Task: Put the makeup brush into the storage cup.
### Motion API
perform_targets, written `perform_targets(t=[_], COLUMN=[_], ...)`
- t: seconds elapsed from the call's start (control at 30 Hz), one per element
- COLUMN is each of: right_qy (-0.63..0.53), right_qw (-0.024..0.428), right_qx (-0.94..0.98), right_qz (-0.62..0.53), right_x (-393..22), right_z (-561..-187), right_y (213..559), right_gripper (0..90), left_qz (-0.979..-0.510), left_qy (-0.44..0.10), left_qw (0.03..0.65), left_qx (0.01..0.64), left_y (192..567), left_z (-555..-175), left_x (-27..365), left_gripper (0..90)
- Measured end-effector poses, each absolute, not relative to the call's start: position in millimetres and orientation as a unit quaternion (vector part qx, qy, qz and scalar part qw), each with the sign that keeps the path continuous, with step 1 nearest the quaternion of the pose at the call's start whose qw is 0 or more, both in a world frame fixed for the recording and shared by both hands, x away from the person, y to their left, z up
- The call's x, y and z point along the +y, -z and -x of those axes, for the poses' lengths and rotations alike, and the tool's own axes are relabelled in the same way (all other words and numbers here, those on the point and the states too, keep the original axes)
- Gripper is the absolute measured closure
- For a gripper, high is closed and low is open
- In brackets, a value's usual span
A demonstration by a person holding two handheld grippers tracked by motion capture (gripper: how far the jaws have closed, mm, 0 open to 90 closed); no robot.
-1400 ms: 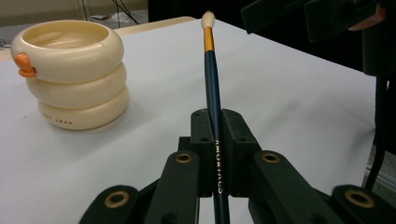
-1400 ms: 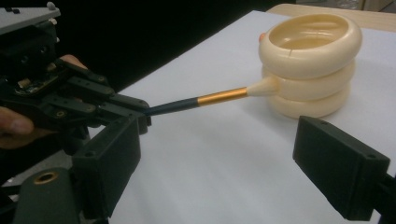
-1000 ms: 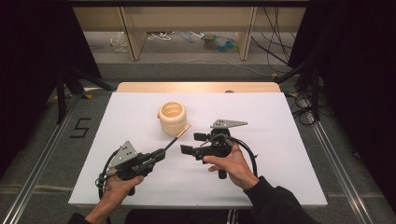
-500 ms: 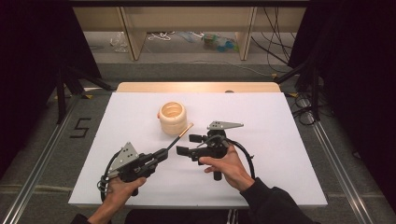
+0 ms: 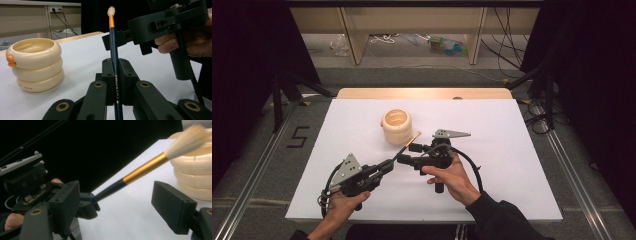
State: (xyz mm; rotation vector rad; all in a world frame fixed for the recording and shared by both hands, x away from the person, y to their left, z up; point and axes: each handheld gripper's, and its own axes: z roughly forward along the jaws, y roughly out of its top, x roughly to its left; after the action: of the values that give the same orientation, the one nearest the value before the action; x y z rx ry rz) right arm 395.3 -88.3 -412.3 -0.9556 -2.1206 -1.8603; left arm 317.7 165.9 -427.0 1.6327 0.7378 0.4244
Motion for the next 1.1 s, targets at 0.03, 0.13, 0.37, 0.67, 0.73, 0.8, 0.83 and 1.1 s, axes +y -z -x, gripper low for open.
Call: perform_targets(t=[0.03,0.13,0.37,0.67,0.73,0.8,0.83,1.1], right_qy=[0.628,0.628,0.637,0.643,0.644,0.649,0.650,0.653], right_qw=[0.075,0.083,0.101,0.112,0.112,0.111,0.115,0.121], right_qx=[-0.708,-0.705,-0.694,-0.686,-0.686,-0.683,-0.681,-0.677], right_qz=[0.316,0.318,0.320,0.322,0.321,0.317,0.317,0.317], right_x=[-87.9,-86.4,-84.6,-85.3,-85.3,-84.7,-84.5,-84.1], right_z=[-396.2,-395.8,-395.3,-395.2,-395.2,-396.1,-396.0,-395.7], right_y=[412.9,413.4,414.9,414.1,414.2,415.3,415.6,416.2], right_gripper=[24.9,27.2,36.3,44.5,45.5,46.7,47.9,54.8], left_qz=[-0.708,-0.705,-0.703,-0.704,-0.703,-0.703,-0.702,-0.703], left_qy=[-0.185,-0.185,-0.187,-0.189,-0.189,-0.190,-0.191,-0.193], left_qw=[0.605,0.607,0.611,0.612,0.613,0.613,0.614,0.614], left_qx=[0.315,0.317,0.312,0.305,0.306,0.305,0.305,0.303], left_y=[427.0,426.8,425.7,424.6,424.5,424.3,424.1,423.7], left_z=[-317.8,-316.8,-314.9,-313.3,-312.9,-312.7,-312.6,-312.1], left_x=[165.7,164.7,162.2,160.7,160.5,160.4,160.4,159.9], left_gripper=[83.8,83.9,83.9,83.8,83.8,83.8,83.8,83.8])
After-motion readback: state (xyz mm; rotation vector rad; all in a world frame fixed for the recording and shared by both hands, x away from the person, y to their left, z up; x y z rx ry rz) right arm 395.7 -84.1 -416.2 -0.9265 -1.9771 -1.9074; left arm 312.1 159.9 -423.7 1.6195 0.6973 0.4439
